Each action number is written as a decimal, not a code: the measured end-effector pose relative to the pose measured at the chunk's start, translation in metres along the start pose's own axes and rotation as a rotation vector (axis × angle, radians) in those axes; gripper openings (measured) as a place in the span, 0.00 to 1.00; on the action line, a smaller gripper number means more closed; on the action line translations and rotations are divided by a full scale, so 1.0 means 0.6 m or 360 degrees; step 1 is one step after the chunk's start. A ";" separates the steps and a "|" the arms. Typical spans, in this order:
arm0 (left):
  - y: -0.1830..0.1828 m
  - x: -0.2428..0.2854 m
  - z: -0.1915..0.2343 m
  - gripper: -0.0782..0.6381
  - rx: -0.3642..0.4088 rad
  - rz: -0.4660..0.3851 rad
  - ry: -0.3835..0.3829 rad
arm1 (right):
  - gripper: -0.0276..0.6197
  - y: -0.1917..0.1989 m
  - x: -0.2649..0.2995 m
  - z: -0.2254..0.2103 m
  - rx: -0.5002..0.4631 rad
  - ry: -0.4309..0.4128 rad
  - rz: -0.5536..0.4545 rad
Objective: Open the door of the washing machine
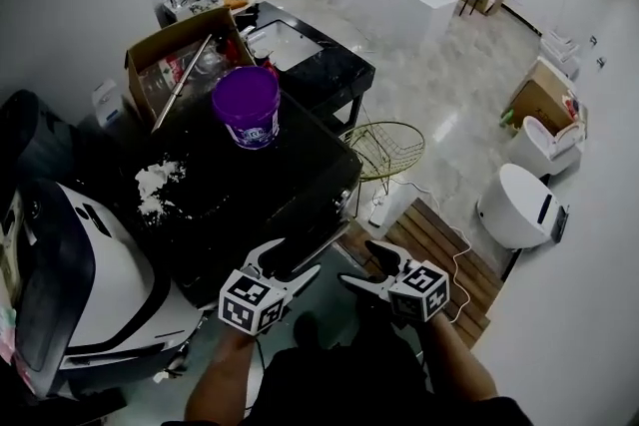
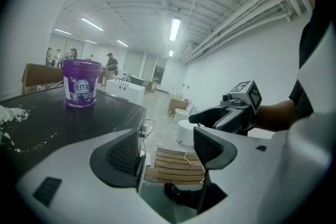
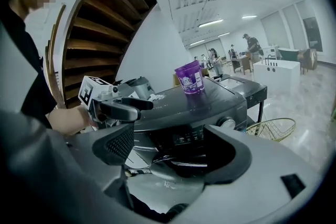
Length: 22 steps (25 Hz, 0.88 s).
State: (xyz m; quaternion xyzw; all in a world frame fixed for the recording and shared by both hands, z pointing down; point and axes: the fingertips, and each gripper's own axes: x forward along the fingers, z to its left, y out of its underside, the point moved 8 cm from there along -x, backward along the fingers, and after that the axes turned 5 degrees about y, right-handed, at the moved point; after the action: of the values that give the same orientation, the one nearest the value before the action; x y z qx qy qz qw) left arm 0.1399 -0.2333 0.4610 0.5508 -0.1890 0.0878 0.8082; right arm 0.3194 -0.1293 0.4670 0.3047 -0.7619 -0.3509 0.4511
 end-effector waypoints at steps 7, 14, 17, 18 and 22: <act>-0.043 0.067 0.025 0.58 -0.0180 -0.0087 -0.0252 | 0.68 -0.039 0.031 -0.106 -0.0097 -0.0222 0.0130; -0.046 0.128 0.010 0.57 -0.0249 -0.0044 -0.0469 | 0.67 -0.033 0.062 -0.182 -0.0207 -0.0457 0.0297; -0.030 0.141 0.000 0.57 -0.0264 -0.0009 -0.0514 | 0.67 -0.017 0.069 -0.191 -0.0246 -0.0531 0.0376; -0.025 0.144 -0.001 0.57 -0.0261 0.0001 -0.0526 | 0.67 -0.012 0.071 -0.193 -0.0254 -0.0542 0.0396; -0.001 0.139 0.003 0.57 -0.0303 0.0006 -0.0569 | 0.66 0.001 0.086 -0.190 -0.0309 -0.0535 0.0486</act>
State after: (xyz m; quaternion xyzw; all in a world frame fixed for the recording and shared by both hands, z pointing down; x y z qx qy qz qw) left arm 0.2156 -0.2409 0.4947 0.4784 -0.3378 -0.0280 0.8101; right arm 0.4013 -0.1988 0.5315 0.0786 -0.8262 -0.3959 0.3930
